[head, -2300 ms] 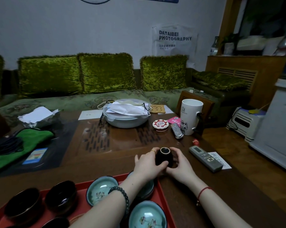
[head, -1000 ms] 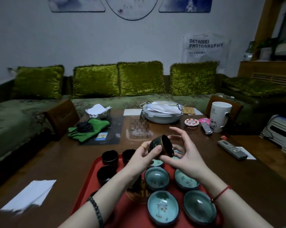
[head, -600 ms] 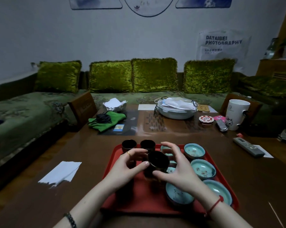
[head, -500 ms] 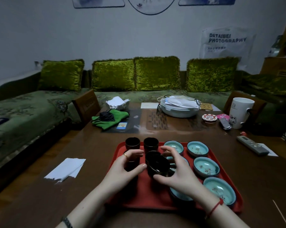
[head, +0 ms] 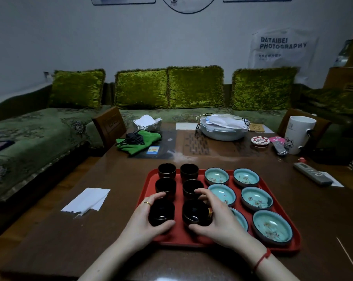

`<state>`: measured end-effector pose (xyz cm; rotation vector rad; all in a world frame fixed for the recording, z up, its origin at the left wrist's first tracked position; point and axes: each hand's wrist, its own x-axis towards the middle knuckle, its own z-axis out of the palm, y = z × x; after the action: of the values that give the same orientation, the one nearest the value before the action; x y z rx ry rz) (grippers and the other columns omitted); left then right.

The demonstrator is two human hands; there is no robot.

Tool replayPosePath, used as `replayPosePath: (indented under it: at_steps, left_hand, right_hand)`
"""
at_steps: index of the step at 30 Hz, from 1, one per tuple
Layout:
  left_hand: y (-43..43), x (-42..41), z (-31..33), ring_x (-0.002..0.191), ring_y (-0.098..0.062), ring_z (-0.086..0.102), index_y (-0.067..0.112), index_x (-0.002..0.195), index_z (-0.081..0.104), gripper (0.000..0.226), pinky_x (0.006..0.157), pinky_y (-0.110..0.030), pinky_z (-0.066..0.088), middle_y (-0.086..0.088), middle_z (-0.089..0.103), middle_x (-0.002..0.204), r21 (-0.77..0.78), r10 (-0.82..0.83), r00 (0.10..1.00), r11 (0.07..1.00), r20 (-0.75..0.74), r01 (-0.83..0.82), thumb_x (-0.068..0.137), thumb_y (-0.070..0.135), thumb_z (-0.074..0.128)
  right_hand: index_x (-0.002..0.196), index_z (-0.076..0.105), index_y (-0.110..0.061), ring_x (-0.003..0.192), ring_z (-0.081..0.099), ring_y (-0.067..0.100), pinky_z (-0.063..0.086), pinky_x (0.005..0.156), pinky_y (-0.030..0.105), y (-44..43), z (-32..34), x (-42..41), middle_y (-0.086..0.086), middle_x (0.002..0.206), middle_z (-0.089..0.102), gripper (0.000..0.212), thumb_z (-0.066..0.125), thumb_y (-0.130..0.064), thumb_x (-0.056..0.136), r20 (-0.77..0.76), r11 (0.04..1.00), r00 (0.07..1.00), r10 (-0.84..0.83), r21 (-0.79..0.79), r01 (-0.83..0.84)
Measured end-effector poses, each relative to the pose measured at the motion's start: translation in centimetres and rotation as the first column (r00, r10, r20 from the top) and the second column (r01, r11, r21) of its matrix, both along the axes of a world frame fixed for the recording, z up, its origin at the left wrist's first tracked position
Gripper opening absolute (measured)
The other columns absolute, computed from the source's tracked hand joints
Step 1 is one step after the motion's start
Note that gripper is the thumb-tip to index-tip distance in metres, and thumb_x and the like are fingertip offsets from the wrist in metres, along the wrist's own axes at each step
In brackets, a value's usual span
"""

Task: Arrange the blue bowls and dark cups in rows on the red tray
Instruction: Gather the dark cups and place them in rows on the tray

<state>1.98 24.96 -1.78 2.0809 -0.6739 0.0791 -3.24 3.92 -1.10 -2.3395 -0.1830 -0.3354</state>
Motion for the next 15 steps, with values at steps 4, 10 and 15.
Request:
replayPosePath:
  at_steps: [4,10,15]
  left_hand:
    - [0.1,0.3,-0.1,0.112,0.01,0.046,0.043,0.118,0.041,0.062,0.089,0.002,0.031,0.02,0.051,0.121,0.017,0.01,1.0,1.0,-0.014,-0.01,0.068,0.033,0.077]
    - [0.2,0.4,0.1,0.109,0.01,0.048,0.048,0.114,0.04,0.063,0.093,-0.009,0.037,0.018,0.053,0.118,0.017,0.012,1.0,1.0,-0.023,-0.012,0.066,0.033,0.078]
    - [0.4,1.2,0.9,0.112,0.001,0.05,0.045,0.116,0.045,0.055,0.095,-0.019,0.037,0.014,0.055,0.118,-0.035,0.029,0.999,0.999,-0.033,-0.03,0.07,0.037,0.074]
  right_hand:
    - [0.123,0.033,-0.041,0.11,0.042,-0.007,0.035,0.091,0.012,0.1,0.1,0.0,-0.032,0.107,0.041,0.076,0.075,-0.042,0.06,-0.001,1.0,1.0,0.002,-0.03,-0.002]
    - [0.126,0.03,-0.042,0.112,0.041,-0.004,0.034,0.092,0.014,0.2,0.2,0.0,-0.026,0.111,0.041,0.078,0.075,-0.044,0.062,-0.008,0.999,1.0,0.007,-0.04,-0.007]
    - [0.115,0.034,-0.053,0.11,0.045,-0.01,0.035,0.091,0.007,-0.5,1.1,0.3,-0.03,0.112,0.047,0.065,0.073,-0.052,0.064,-0.002,0.997,1.0,0.018,0.079,-0.018]
